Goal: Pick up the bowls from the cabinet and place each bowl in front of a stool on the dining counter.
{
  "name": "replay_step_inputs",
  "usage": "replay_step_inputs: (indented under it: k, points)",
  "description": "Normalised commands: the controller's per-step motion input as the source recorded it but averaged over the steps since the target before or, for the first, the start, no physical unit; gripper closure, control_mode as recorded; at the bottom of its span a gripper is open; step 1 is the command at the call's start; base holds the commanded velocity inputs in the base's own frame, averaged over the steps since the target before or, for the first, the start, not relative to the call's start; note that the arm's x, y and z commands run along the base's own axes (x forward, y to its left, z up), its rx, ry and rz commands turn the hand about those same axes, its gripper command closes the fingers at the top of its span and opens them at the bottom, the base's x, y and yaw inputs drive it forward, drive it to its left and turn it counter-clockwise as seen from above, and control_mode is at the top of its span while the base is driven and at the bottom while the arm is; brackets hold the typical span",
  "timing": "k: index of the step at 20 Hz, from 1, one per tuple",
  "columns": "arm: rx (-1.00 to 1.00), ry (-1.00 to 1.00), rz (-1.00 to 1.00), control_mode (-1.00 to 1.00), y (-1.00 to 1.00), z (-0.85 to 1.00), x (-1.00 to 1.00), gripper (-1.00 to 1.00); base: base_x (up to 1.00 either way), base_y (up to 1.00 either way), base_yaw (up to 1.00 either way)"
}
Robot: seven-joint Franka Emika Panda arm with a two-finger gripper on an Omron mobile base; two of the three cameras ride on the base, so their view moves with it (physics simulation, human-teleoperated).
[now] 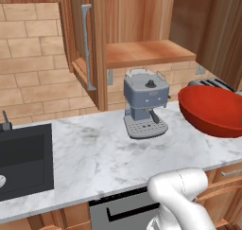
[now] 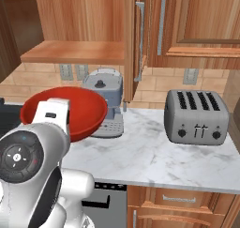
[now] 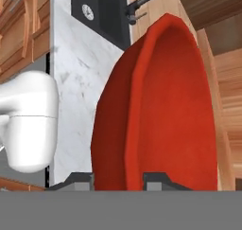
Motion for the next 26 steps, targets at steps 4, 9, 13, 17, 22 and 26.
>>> replay_step_inputs:
  k: [4,9,13,17,22,26]
  points:
    - [0.00,0.00,0.00,-1.00,0.00,-0.34,0.11,1.00,0.00,0.00,0.00]
    - [0.00,0.00,0.00,-1.00,0.06,-0.41,0.11,1.00,0.00,0.00,0.00]
    - [0.00,-0.01,0.00,-1.00,0.04,-0.35,0.21,1.00,0.00,0.00,0.00]
    - [0.00,0.00,0.00,-1.00,0.01,-0.40,0.26,1.00,0.00,0.00,0.00]
    - [0.00,-0.01,0.00,-1.00,0.02,-0.44,0.29,1.00,0.00,0.00,0.00]
    - [0.03,0.00,0.00,-1.00,0.13,-0.21,0.14,1.00,0.00,0.00,0.00]
